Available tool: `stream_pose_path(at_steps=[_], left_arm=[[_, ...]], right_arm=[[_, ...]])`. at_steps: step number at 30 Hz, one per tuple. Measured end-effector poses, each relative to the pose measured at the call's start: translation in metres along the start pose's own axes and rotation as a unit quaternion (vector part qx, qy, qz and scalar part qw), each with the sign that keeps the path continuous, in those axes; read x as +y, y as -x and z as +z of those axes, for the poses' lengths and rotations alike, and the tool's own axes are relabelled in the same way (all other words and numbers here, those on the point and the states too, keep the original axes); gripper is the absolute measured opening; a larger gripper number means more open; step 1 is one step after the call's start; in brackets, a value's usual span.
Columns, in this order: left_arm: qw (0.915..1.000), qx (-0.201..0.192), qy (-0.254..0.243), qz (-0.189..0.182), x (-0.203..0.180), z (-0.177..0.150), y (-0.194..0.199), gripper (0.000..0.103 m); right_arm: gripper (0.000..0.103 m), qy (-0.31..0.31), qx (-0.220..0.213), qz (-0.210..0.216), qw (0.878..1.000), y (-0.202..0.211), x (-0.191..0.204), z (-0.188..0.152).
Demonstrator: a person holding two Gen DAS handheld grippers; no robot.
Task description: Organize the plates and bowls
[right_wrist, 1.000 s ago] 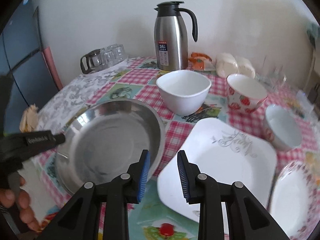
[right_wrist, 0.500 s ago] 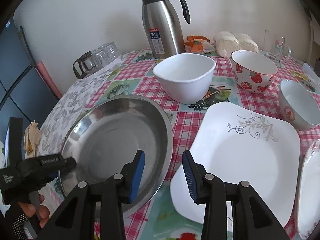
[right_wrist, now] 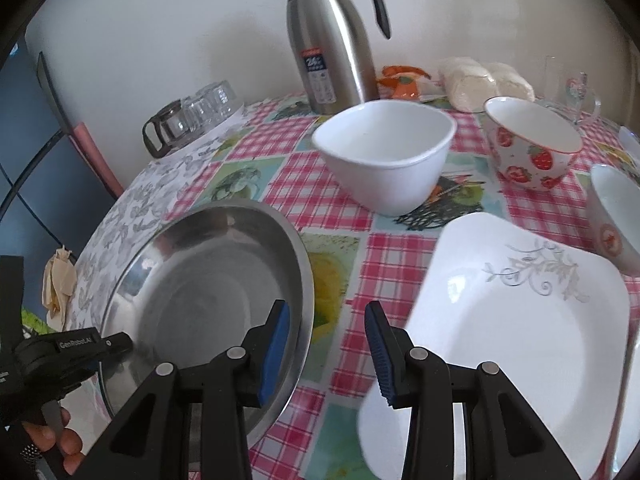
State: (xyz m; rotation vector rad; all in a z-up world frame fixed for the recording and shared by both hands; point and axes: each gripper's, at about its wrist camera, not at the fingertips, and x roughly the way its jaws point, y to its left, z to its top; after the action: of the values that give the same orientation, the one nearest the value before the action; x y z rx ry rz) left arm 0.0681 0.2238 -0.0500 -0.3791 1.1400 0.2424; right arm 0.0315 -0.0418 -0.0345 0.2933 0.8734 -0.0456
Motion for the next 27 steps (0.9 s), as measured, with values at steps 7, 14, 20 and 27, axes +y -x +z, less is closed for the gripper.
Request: stream_pose_path(at_steps=[7,14,20,27], left_arm=[[0.9999,-0.004,-0.012,0.01,-0.004,0.001,-0.002,0.025],[0.9995,-0.008,-0.025,0.014,-0.007,0.0,-0.001,0.024],[0.9994,-0.018,-0.03,0.005,-0.01,-0.004,0.006,0.024],[0.9992,-0.022,-0.032,-0.013,-0.016,-0.008,0.014,0.024]], right_arm=[[0.044,0.034,0.021,0.006,0.999,-0.014,0.019,-0.01],[0.032,0.085,0.025,-0.007,0.996,-0.013,0.037,-0.019],[0.022,0.088,0.002,-0.009,0.996,0.004,0.033,-0.014],[0.022,0.08,-0.014,-0.005,0.997,0.021,0.025,-0.01]])
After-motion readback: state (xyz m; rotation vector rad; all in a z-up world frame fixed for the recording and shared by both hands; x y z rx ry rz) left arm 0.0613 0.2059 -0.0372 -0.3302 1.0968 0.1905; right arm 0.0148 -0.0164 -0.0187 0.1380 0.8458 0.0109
